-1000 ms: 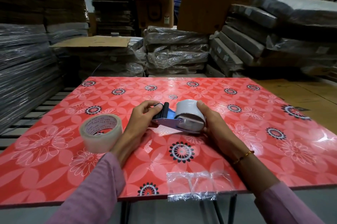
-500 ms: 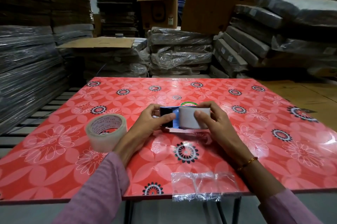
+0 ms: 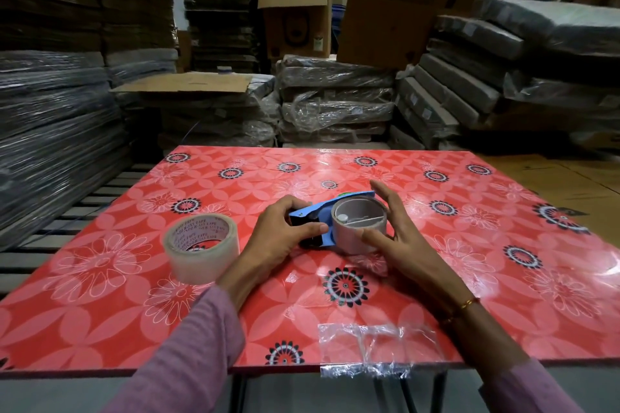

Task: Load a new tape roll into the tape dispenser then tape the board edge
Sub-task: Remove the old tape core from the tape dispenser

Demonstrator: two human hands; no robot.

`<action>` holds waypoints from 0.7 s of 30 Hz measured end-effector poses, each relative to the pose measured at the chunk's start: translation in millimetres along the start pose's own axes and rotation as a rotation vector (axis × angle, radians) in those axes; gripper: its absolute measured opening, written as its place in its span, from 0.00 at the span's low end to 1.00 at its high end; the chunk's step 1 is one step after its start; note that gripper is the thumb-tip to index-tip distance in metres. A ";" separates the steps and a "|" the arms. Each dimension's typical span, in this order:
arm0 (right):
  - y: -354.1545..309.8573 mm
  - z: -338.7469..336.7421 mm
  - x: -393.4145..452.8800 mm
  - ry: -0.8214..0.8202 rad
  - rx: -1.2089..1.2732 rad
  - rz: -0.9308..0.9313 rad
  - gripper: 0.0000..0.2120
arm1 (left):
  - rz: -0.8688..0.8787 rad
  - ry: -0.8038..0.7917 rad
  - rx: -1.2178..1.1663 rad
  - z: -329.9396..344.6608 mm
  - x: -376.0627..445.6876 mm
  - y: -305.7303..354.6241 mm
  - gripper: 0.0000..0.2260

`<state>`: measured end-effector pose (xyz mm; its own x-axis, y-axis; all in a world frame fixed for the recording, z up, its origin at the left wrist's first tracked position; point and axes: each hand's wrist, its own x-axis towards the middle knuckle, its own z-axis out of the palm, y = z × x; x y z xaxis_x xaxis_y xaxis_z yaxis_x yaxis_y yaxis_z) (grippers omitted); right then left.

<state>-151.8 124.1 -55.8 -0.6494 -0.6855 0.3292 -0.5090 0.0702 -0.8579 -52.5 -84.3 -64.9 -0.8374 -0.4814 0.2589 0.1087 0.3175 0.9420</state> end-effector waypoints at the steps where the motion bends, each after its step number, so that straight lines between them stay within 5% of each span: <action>1: 1.0 0.6 0.5 0.019 -0.013 0.001 0.39 | 0.018 0.028 0.032 0.5 0.0 0.2 0.19; 11: 11.0 6.9 5.5 0.107 -0.223 -0.087 0.45 | 0.159 0.201 0.215 6.7 -5.0 9.3 0.16; 21: 7.8 11.7 5.4 0.036 -0.154 -0.084 0.34 | 0.065 0.195 0.240 6.3 -2.2 0.5 0.17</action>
<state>-152.7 112.4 -65.3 -0.6192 -0.6673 0.4139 -0.6416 0.1260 -0.7567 -54.0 -77.9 -66.4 -0.7119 -0.5941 0.3745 0.0094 0.5252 0.8509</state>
